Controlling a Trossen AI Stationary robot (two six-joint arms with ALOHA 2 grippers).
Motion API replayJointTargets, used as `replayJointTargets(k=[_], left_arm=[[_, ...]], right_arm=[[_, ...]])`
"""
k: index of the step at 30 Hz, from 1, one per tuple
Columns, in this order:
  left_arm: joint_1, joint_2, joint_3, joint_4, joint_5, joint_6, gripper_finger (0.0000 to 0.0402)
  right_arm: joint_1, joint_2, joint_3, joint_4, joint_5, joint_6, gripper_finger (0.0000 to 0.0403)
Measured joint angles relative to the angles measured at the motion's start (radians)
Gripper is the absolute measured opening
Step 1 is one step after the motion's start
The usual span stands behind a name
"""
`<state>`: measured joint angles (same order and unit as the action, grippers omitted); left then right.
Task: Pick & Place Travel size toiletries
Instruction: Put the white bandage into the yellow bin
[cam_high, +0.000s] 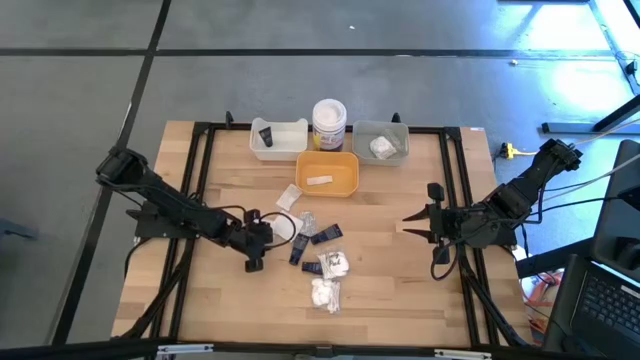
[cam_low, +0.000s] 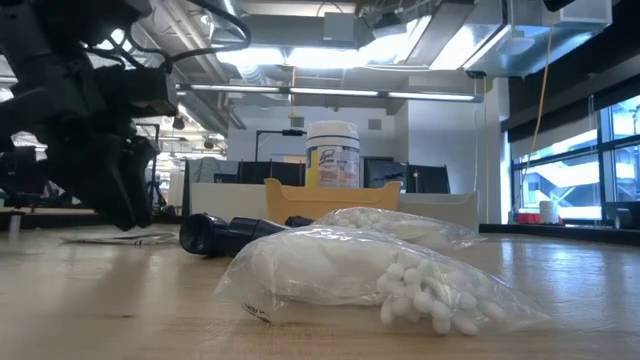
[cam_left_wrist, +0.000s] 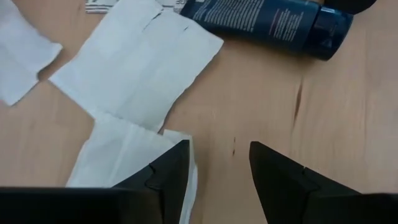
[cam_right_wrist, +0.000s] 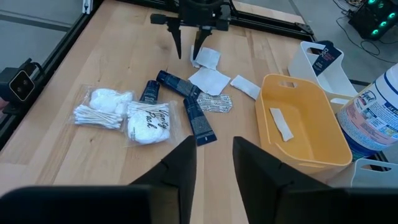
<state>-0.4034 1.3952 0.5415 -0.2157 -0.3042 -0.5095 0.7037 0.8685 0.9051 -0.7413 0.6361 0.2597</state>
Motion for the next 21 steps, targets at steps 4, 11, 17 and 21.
replayJointTargets(k=[4,11,17,21], left_arm=[[0.0,0.033,0.0,0.035,0.008,0.0,0.0162],[0.0,0.06,0.0,0.034,0.001,0.0,0.0166],[0.0,0.053,0.0,0.043,0.015,0.0,0.0164],[0.0,0.043,0.0,0.041,0.015,0.009,0.016]], right_arm=[[0.0,0.0,0.0,0.0,0.0,0.0,0.0103],[0.0,0.0,0.0,0.0,0.0,0.0,0.0109],[0.0,0.0,0.0,0.0,0.0,0.0,0.0124],[0.0,0.0,0.0,0.0,0.0,0.0,0.0134]])
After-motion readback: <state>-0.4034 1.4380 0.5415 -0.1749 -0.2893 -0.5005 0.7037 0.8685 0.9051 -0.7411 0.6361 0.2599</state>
